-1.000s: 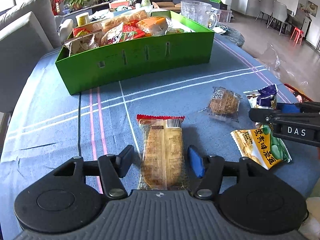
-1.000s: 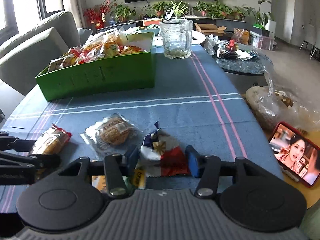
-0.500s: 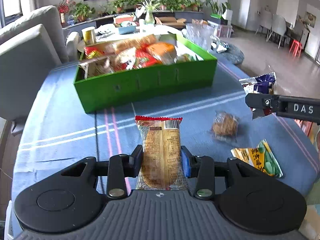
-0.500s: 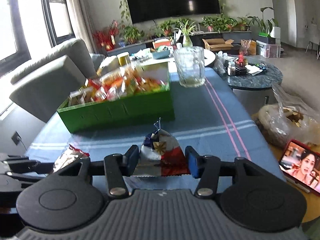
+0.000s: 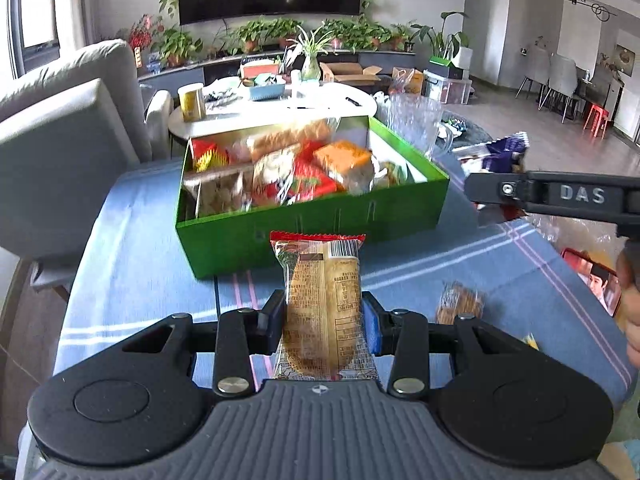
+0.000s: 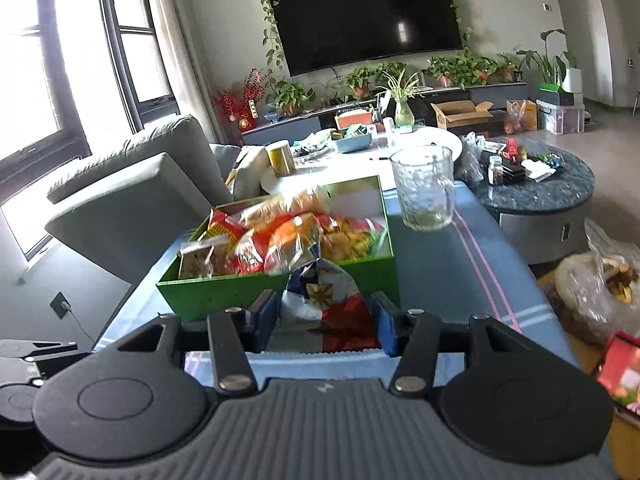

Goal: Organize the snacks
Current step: 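Carry both snacks over the green box and open the left and right tools, then move the left tool to the round cookie packet and grasp it, then lift the cookie packet with the left tool while the right tool grasps the yellow-green bag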

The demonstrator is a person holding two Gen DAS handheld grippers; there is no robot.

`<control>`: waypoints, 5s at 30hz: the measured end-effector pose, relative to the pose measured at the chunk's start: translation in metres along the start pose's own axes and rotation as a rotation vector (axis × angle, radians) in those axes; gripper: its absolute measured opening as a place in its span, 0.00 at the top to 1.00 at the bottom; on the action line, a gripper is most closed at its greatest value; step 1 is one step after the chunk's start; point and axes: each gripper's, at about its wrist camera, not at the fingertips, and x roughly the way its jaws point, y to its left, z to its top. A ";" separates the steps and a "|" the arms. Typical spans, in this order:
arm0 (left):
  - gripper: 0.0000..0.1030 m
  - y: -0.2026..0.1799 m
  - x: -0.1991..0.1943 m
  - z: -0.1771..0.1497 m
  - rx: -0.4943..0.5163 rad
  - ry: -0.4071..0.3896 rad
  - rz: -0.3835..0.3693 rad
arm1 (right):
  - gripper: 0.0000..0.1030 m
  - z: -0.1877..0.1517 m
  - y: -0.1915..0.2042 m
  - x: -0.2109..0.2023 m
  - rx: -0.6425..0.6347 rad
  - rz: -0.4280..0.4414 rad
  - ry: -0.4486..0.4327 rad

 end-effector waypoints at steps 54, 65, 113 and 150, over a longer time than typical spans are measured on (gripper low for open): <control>0.64 -0.006 0.089 0.119 -0.082 -0.002 -0.051 | 0.22 0.030 -0.053 0.055 0.124 -0.066 -0.007; 0.59 -0.043 0.141 0.155 -0.115 -0.003 -0.082 | 0.22 0.008 -0.050 0.044 0.015 -0.020 0.035; 0.64 -0.062 0.084 -0.011 0.044 0.132 -0.205 | 0.22 -0.018 -0.067 0.010 0.112 -0.086 0.092; 0.53 -0.021 0.060 -0.028 -0.063 0.157 -0.051 | 0.10 -0.093 -0.012 -0.012 -0.639 0.106 0.326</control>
